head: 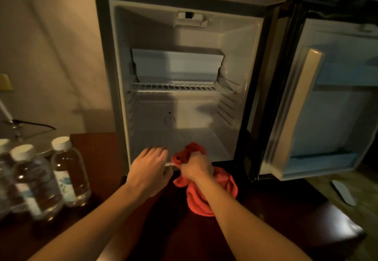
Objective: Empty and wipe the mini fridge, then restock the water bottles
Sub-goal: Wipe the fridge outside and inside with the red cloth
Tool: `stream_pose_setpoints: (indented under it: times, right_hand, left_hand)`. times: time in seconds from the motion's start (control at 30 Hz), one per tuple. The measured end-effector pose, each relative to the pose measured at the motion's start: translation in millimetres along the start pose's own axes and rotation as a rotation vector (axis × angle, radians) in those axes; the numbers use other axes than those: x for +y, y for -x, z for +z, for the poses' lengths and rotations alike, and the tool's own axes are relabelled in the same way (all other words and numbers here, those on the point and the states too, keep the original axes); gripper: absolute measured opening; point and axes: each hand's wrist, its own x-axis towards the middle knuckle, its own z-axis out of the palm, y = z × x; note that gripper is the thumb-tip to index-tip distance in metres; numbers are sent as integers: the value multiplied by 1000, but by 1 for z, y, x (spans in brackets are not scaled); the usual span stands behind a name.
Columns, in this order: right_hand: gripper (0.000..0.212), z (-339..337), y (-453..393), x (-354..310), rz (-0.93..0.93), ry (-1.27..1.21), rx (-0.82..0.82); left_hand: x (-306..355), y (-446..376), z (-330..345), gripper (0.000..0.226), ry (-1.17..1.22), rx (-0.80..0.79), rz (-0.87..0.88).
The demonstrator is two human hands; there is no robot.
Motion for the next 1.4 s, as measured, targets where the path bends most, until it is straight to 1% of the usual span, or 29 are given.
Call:
stream_pose_setpoints:
  times: [0.1, 0.13, 0.23, 0.27, 0.3, 0.37, 0.4, 0.43, 0.53, 0.57, 0.63, 0.73, 0.8, 0.87, 0.9, 0.97, 1.03, 1.1, 1.2, 1.3, 1.4]
  right_hand:
    - [36, 22, 20, -9, -233, 231, -1]
    - [40, 30, 25, -7, -334, 327, 6]
    - [72, 46, 26, 5, -657, 545, 15]
    - [76, 49, 21, 8, -761, 587, 30]
    - [71, 50, 17, 6, -847, 620, 37]
    - [44, 52, 14, -11, -1038, 684, 114]
    - [34, 57, 12, -21, -1124, 727, 169]
    - [32, 63, 10, -33, -1170, 779, 188]
    - [33, 87, -2, -61, -1237, 901, 150]
    - [33, 93, -5, -65, -1243, 931, 127]
    - [39, 97, -8, -64, -1229, 970, 109]
    - [42, 88, -6, -42, -1210, 984, 165]
    - [38, 75, -12, -18, -1177, 1003, 210]
    - [33, 60, -19, 13, -1112, 1037, 227]
    - [36, 52, -21, 28, -1062, 1059, 221]
    - [51, 40, -21, 51, -963, 1086, 214]
    - [56, 28, -22, 68, -889, 1105, 227]
    - [56, 17, -26, 85, -855, 1111, 230]
    - [49, -7, -24, 103, -740, 1207, 224]
    - [47, -12, -20, 100, -658, 1164, 178]
    - [40, -6, -14, 71, -701, 991, 174]
  left_hand:
    - [-7, 7, -2, 38, 7, 22, -12]
    - [-10, 9, -3, 40, 8, 37, -14]
    - [-19, 16, -7, 44, 13, 78, -14]
    - [-23, 20, -8, 44, 12, 83, -19]
    - [-27, 23, -10, 44, 12, 86, -28]
    - [-38, 30, -13, 46, 6, 78, -53]
    - [-43, 34, -15, 48, 0, 71, -69]
    - [-50, 39, -16, 51, -8, 57, -87]
    - [-68, 52, -18, 60, -44, -7, -141]
    - [-72, 56, -18, 60, -53, -23, -150]
    - [-77, 60, -17, 59, -73, -34, -151]
    - [-74, 61, -12, 65, -103, -49, -157]
    - [-66, 59, -9, 68, -115, -59, -152]
    - [-57, 55, -5, 68, -111, -61, -133]
    - [-52, 54, -4, 68, -104, -61, -122]
    - [-42, 52, -2, 67, -79, -63, -110]
    - [-35, 53, -1, 67, -64, -67, -105]
    - [-33, 54, -2, 67, -64, -71, -98]
    - [-35, 56, -4, 67, -55, -64, -101]
    - [-35, 58, -5, 67, -53, -68, -107]
    - [-38, 62, -7, 66, -60, -70, -121]
